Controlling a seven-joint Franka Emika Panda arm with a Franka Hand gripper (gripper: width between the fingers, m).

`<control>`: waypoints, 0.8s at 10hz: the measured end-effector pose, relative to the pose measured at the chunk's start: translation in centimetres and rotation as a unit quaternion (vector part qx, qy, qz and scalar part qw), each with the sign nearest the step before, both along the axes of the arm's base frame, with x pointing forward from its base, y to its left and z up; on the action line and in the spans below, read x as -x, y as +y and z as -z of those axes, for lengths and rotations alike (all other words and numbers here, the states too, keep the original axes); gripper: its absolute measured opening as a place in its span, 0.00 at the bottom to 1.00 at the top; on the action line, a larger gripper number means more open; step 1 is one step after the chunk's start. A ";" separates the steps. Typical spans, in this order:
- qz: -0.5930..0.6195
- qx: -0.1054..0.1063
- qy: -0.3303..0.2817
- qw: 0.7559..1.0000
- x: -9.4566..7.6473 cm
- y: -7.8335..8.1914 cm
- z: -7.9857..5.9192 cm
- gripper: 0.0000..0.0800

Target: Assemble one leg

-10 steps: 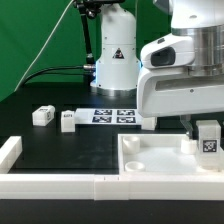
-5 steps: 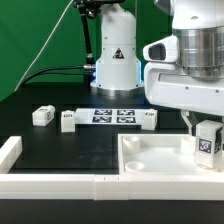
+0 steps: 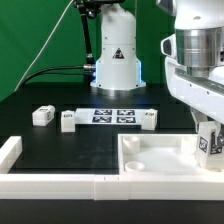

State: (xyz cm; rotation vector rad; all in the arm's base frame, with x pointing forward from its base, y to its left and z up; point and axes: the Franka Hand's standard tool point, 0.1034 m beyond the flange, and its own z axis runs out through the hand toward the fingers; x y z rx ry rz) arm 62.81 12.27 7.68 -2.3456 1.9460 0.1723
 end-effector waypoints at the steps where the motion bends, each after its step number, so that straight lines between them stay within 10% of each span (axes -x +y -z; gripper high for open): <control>1: 0.026 -0.002 0.003 1.000 0.0 0.0 0.0 0.37; 4: 0.070 -0.004 0.007 0.997 -0.1 0.2 0.0 0.37; 6: 0.049 -0.005 0.004 0.999 -0.1 0.4 0.0 0.75; 8: -0.085 -0.008 -0.016 0.996 -0.1 0.3 0.0 0.80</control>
Offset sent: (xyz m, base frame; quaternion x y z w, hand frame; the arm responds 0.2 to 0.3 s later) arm 0.0000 0.0000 0.0000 0.0000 0.0000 0.0000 1.0000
